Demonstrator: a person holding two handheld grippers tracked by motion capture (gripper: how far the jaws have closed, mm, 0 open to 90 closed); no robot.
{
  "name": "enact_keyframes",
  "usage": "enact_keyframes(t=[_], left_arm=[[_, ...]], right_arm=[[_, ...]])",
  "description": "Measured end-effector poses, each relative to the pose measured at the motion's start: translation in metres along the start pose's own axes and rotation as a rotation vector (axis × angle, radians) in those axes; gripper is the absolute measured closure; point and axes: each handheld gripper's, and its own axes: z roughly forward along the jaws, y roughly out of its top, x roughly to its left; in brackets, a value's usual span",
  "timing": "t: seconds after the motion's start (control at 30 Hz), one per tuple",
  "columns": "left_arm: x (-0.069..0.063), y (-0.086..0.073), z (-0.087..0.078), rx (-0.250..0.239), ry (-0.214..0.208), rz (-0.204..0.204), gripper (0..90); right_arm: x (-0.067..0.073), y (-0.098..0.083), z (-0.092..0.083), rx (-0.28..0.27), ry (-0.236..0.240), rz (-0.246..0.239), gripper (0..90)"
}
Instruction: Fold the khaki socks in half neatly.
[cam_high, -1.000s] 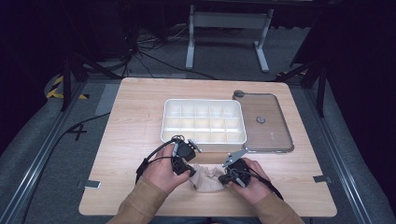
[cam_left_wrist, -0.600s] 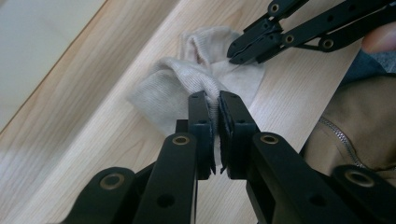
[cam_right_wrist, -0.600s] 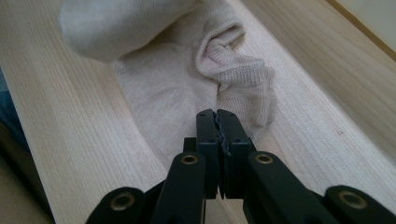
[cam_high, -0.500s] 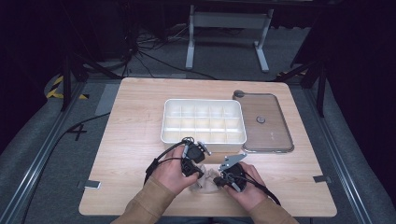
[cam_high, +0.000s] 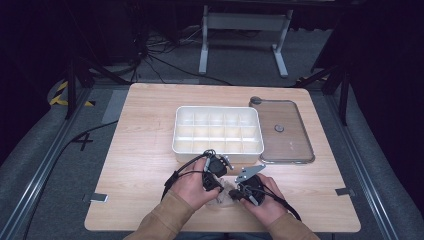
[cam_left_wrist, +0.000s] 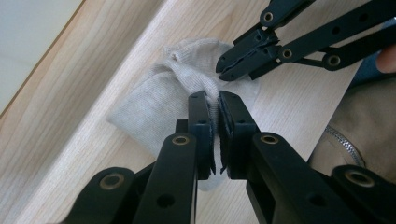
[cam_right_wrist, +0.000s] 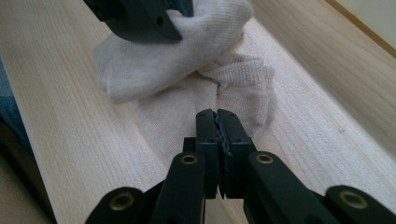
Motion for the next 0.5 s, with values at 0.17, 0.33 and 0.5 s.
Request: enact_keyframes(t=[0.17, 0.33, 0.5], left_arm=[[-0.001, 0.001, 0.004, 0.001, -0.009, -0.002, 84.1], [-0.001, 0.003, 0.009, -0.006, 0.003, 0.003, 84.0], [0.0, 0.003, 0.01, -0.021, 0.013, -0.007, 84.0]], right_arm=[[0.0, 0.0, 0.0, 0.0, 0.001, 0.001, 88.2], [0.0, 0.0, -0.001, 0.0, 0.007, 0.002, 88.0], [0.0, 0.0, -0.001, 0.001, 0.009, 0.004, 87.9]])
